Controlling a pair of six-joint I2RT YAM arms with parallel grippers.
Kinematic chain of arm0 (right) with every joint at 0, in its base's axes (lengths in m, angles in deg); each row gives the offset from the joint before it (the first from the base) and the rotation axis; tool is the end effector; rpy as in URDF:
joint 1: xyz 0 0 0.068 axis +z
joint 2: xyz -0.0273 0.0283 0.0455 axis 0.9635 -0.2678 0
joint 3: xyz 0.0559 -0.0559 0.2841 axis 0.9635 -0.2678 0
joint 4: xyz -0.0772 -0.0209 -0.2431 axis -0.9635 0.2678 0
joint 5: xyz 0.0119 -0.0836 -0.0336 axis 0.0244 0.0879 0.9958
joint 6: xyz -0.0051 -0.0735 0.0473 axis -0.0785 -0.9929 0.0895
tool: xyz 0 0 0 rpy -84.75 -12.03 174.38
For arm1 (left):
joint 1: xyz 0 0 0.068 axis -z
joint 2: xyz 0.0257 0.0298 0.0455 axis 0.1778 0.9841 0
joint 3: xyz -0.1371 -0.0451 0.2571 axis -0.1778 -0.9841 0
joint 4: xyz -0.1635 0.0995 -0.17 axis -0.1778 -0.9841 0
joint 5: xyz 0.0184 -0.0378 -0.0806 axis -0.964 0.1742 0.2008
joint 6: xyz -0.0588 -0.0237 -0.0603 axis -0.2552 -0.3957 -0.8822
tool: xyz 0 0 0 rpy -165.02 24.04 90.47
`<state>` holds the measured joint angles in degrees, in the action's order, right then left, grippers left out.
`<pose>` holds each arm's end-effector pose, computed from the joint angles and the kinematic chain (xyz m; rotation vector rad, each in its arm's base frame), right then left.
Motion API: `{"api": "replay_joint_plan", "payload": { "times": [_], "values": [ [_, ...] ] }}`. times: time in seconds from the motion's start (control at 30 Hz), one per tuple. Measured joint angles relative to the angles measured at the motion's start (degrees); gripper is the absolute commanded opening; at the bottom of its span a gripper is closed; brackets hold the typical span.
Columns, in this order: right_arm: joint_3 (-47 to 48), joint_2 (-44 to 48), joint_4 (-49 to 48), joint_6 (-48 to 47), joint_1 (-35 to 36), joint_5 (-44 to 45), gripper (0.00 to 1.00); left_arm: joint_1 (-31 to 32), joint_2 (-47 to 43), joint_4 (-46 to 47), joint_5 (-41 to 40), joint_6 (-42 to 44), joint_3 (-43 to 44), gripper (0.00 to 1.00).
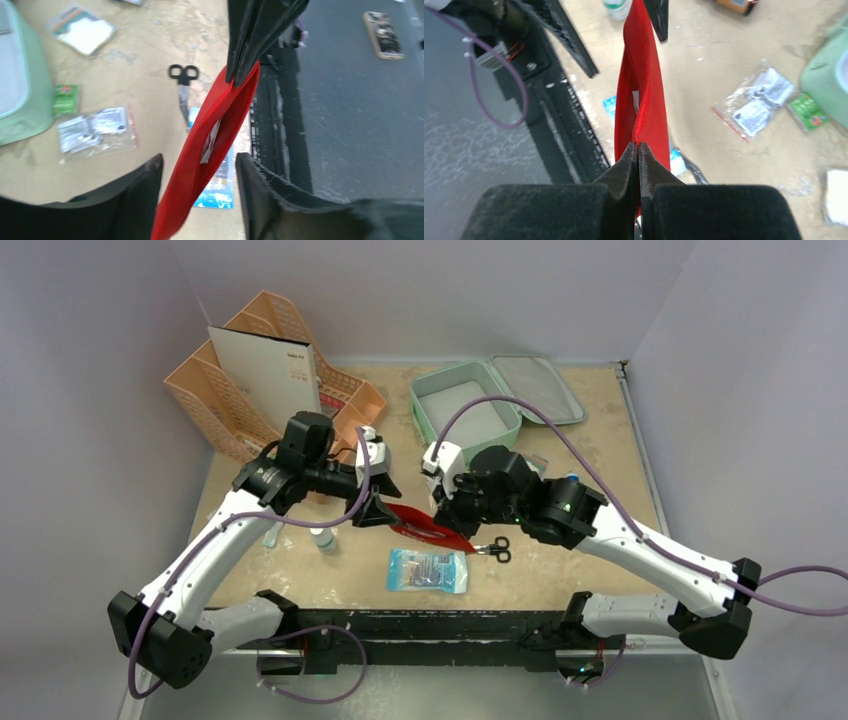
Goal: Organize the medicine kit
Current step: Adjust the medicine pouch, then pick up the medical item at the center of the board.
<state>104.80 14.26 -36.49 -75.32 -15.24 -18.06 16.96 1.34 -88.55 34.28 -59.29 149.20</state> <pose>0.1329 0.2418 0.3869 -1.0882 1.8942 0.7766 0.1687 -0.1622 0.3467 1.3888 1.6047 -1.1988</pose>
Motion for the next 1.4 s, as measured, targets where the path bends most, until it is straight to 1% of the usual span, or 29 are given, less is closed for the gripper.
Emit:
{"api": "replay_joint_plan", "payload": {
  "times": [0.13,0.23,0.33,0.47,0.5,0.57,0.6,0.67,0.73,0.87,0.97,1.07,1.27,1.4],
  "values": [
    [-4.7,4.9,-4.3,2.1,0.0,6.3,0.00,0.0,-3.3,3.4,-8.2,-6.9,-0.2,0.70],
    [-9.8,9.4,-9.8,5.2,0.0,11.2,0.00,0.0,-4.7,5.2,-17.6,-12.7,0.0,0.75],
    [-14.9,13.2,-14.9,8.6,0.0,15.8,0.00,0.2,-3.6,3.8,-31.8,-19.5,2.6,0.77],
    [-19.6,16.0,-19.8,12.3,0.0,20.6,0.00,0.2,-2.4,2.1,-49.8,-27.3,6.0,0.79],
    [-20.3,16.3,-20.7,13.0,0.0,21.6,0.00,0.0,-2.6,1.6,-54.2,-29.4,6.4,0.77],
    [-21.4,16.7,-22.3,14.3,0.0,23.4,0.00,-0.5,-3.3,1.0,-61.2,-32.9,6.5,0.67],
    [-21.7,16.8,-22.9,14.8,0.0,24.2,0.00,-1.0,-3.8,0.4,-64.8,-35.0,6.5,0.64],
    [-22.4,17.2,-23.9,15.5,0.0,24.9,0.00,-2.9,-4.3,-0.8,-71.1,-39.1,6.5,0.61],
    [-23.2,17.9,-24.9,16.1,0.0,25.4,0.00,-6.5,-4.4,-2.9,-75.3,-43.1,6.5,0.61],
    [-24.4,20.0,-25.6,16.8,0.0,25.4,0.00,-14.9,-3.0,-6.7,-79.6,-49.1,6.3,0.59],
    [-24.5,21.4,-25.7,17.0,0.0,25.3,0.00,-18.2,-2.5,-7.8,-81.6,-52.1,4.4,0.58],
    [-24.6,22.7,-25.8,17.4,0.0,24.8,0.00,-23.1,-1.7,-8.2,-81.6,-53.4,1.5,0.56],
    [-25.5,25.9,-26.0,18.3,0.0,23.3,0.00,-33.7,2.7,-6.4,-76.3,-53.8,-5.2,0.51],
    [-25.8,26.7,-26.0,18.4,0.0,22.4,0.00,-37.9,5.8,-4.4,-71.1,-52.7,-8.7,0.50]
  ]
}}
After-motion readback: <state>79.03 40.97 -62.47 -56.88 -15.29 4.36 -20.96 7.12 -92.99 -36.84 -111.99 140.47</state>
